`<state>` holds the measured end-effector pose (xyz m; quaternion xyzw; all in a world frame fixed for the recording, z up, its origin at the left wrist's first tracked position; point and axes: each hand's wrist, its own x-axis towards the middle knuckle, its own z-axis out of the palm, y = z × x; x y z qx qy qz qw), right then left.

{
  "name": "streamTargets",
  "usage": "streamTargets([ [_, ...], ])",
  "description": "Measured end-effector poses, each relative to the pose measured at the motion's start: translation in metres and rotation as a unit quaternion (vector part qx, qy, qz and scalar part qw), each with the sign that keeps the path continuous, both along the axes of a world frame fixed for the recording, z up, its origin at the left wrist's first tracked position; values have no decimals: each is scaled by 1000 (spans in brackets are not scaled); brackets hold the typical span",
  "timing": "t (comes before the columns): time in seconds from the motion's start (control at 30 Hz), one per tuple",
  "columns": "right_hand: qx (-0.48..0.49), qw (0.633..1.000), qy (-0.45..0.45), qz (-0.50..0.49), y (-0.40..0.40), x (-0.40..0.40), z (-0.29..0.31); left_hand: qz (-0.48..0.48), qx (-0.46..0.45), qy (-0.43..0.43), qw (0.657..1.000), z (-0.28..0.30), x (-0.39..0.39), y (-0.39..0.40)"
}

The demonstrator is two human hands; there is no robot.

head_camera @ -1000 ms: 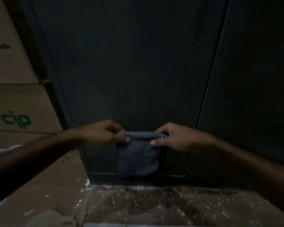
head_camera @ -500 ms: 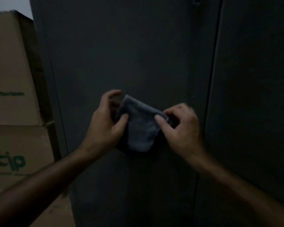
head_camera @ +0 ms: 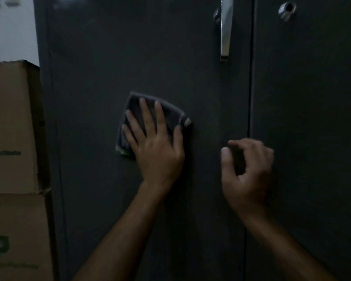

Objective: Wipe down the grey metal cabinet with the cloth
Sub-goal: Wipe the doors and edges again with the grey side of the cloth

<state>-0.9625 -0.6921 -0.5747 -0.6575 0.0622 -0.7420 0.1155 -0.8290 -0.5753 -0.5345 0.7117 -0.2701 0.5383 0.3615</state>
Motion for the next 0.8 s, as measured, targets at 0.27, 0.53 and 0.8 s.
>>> streamTargets([
  [0.27, -7, 997, -61, -51, -34, 1, 4, -62, 349, -255, 900, -110, -16, -16],
  [0.53, -6, 993, 70, -94, -27, 31, -26, 38, 70, -70, 994, -20, 114, 157],
  [0.8, -37, 994, 63, -76, -38, 6, -24, 20, 259, -172, 950, -113, 87, 124],
])
